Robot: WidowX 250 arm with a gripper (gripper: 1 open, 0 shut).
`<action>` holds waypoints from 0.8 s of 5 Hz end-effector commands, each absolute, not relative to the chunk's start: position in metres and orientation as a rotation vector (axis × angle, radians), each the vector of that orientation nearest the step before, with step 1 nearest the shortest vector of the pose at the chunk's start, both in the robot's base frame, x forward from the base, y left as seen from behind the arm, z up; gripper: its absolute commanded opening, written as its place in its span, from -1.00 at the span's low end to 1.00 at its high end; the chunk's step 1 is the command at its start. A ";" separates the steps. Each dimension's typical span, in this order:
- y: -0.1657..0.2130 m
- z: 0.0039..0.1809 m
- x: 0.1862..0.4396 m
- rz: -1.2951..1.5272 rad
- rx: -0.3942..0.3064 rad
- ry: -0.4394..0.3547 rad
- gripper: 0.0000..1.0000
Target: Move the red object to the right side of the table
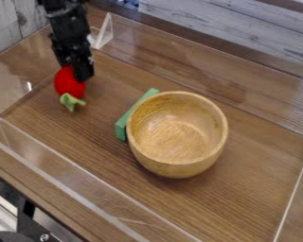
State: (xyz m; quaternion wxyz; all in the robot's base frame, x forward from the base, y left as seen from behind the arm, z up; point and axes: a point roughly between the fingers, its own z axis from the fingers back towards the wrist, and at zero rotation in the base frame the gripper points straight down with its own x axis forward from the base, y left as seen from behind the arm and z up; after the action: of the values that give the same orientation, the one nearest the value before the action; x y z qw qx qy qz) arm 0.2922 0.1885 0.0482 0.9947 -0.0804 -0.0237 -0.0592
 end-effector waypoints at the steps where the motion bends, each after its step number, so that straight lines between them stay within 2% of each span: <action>1: 0.180 0.095 0.291 -0.094 -0.093 -0.142 -1.00; 2: 0.171 0.114 0.287 -0.132 -0.076 -0.189 -1.00; 3: 0.153 0.122 0.283 -0.191 -0.071 -0.218 -1.00; 4: 0.117 0.131 0.283 -0.318 -0.076 -0.244 -1.00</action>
State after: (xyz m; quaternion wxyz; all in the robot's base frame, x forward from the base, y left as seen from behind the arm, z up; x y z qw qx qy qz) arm 0.2814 0.1162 0.1165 0.9814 -0.0521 -0.1017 -0.1542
